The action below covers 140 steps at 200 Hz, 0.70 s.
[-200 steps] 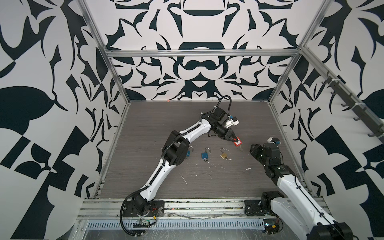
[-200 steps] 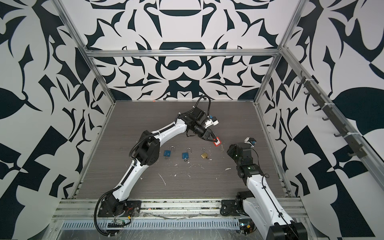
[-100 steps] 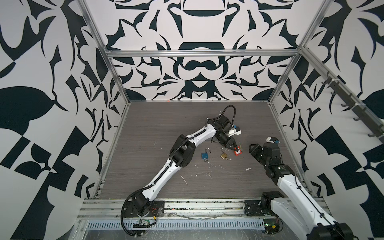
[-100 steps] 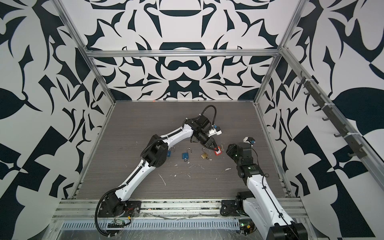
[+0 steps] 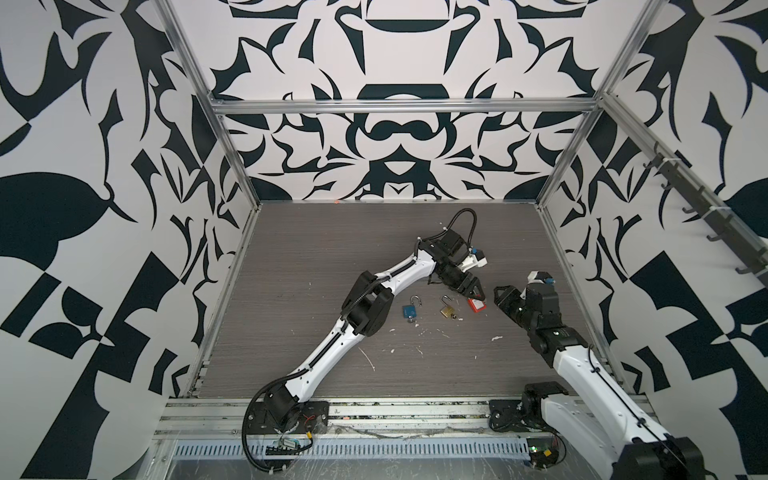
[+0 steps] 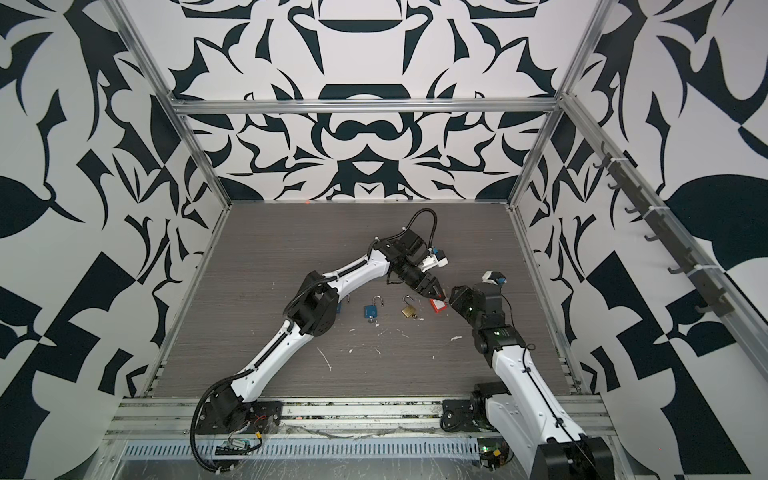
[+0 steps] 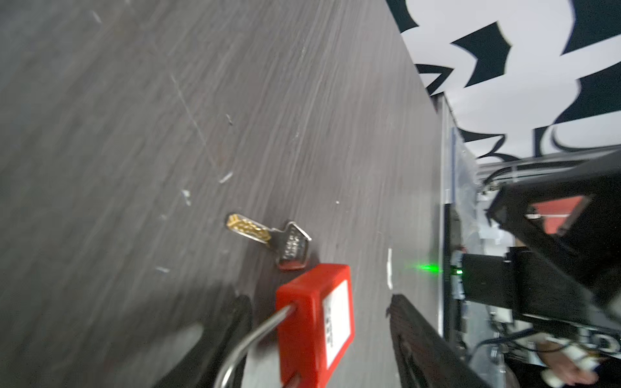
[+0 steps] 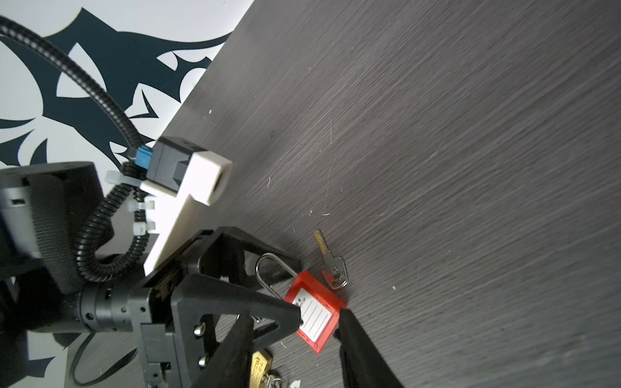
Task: Lock with the key
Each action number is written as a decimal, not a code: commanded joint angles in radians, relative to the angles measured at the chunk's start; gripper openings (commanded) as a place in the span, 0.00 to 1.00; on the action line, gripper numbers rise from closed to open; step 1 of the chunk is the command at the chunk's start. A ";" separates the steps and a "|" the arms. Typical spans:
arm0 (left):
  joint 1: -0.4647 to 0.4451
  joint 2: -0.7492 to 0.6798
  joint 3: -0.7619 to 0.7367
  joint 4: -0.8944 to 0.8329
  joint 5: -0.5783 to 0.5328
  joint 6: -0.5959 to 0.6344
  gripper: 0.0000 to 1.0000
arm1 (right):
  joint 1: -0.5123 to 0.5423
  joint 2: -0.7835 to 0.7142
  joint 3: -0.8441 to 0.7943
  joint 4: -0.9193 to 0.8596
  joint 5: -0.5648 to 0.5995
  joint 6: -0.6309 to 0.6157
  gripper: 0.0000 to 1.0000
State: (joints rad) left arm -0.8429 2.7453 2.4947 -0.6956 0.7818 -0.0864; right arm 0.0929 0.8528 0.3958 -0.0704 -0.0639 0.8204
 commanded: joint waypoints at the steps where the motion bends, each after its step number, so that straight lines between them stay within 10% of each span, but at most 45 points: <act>1: 0.018 -0.085 0.007 0.006 -0.136 0.012 0.78 | -0.003 0.012 0.037 0.040 -0.033 -0.032 0.43; 8: 0.026 -0.129 -0.028 0.031 -0.176 0.007 1.00 | -0.004 0.014 0.042 0.042 -0.042 -0.037 0.43; 66: 0.040 -0.666 -0.620 0.288 -0.683 -0.182 0.99 | 0.020 0.133 0.218 -0.048 -0.192 -0.125 0.41; 140: 0.018 -1.104 -1.363 0.566 -0.691 -0.440 0.99 | 0.453 0.364 0.473 -0.302 -0.030 -0.303 0.43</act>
State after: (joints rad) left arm -0.8116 1.6901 1.2510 -0.1959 0.0986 -0.4282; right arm 0.5030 1.1656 0.8204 -0.2703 -0.1452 0.5755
